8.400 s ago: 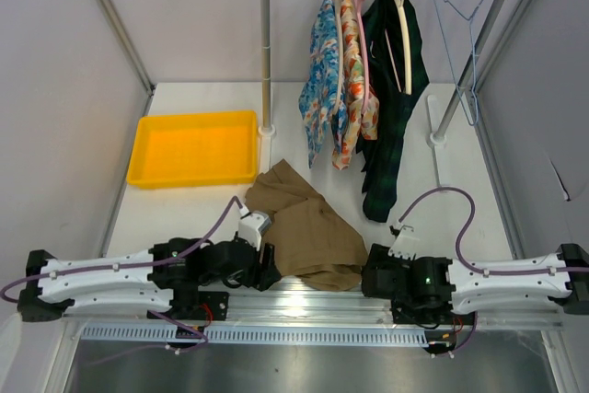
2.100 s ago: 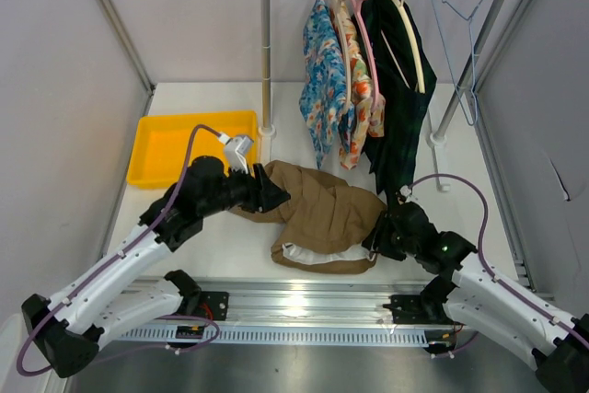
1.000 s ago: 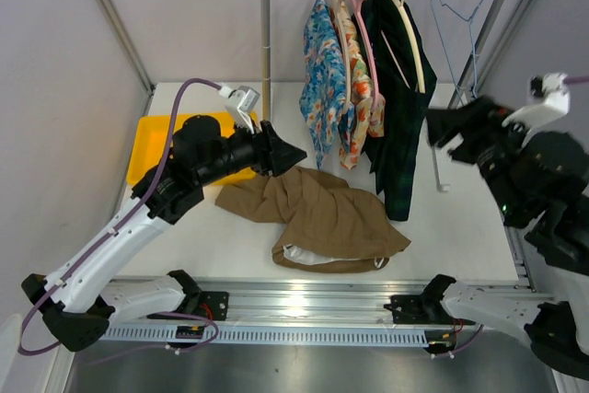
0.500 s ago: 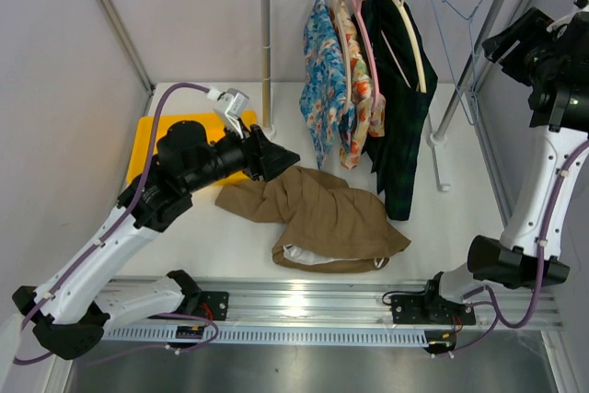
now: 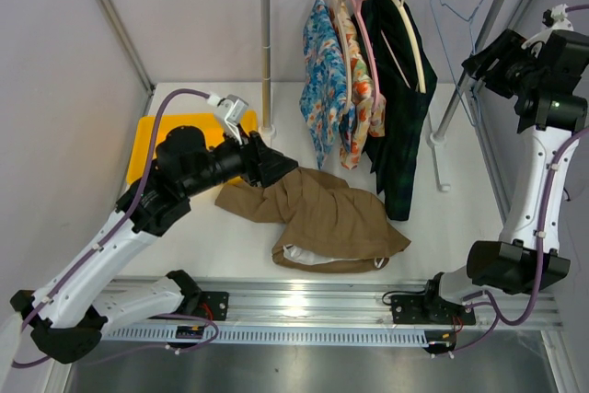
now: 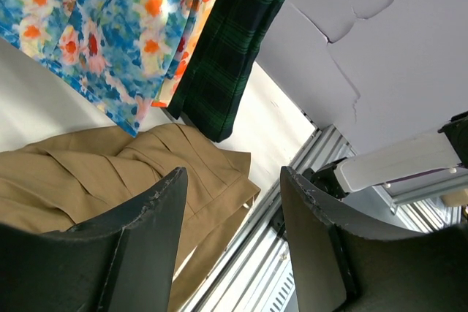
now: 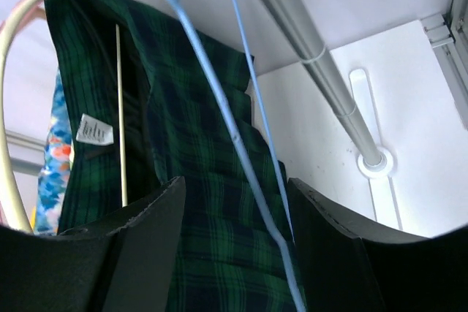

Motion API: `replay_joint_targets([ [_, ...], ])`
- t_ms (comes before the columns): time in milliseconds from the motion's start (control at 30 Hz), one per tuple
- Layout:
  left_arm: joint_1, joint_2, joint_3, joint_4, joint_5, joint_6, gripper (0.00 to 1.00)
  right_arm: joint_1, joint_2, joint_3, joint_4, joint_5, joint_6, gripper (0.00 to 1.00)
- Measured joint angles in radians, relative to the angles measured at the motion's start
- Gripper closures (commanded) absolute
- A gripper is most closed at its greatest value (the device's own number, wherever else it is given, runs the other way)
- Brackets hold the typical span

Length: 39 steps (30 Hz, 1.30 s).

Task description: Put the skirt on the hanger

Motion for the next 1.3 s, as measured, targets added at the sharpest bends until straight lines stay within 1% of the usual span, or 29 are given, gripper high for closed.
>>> replay_joint_targets([
  [267,0.0,-0.013,-0.017,0.0,0.0,0.0,0.41,0.092,-0.017,-0.066,0.034,0.089,-0.061,0.41],
  [300,0.0,-0.015,-0.02,-0.001,0.0,0.0,0.41,0.105,-0.017,-0.072,0.037,0.106,-0.068,0.44],
  [400,0.0,-0.017,-0.023,-0.002,-0.001,0.0,0.41,0.137,-0.016,-0.082,0.041,0.156,-0.091,0.49],
  [433,0.0,-0.017,-0.023,-0.003,-0.001,0.0,0.41,0.142,-0.016,-0.086,0.046,0.172,-0.098,0.53],
  [467,0.0,-0.017,-0.024,-0.004,-0.001,0.0,0.4,0.143,-0.016,-0.089,0.052,0.186,-0.103,0.56],
  [633,0.0,-0.018,-0.024,-0.011,-0.005,0.002,0.41,0.143,-0.015,-0.101,0.081,0.241,-0.118,0.61],
  [767,0.0,-0.018,-0.024,-0.02,-0.009,0.007,0.4,0.15,-0.008,-0.101,0.099,0.266,-0.128,0.61],
  [900,0.0,-0.017,-0.024,-0.023,-0.01,0.008,0.41,0.17,0.008,-0.101,0.127,0.292,-0.143,0.58],
  [1167,0.0,-0.017,-0.024,-0.028,-0.012,0.009,0.4,0.206,0.064,-0.093,0.19,0.354,-0.167,0.59],
  [1300,0.0,-0.017,-0.024,-0.038,-0.019,0.013,0.4,0.215,0.076,-0.093,0.23,0.404,-0.172,0.57],
])
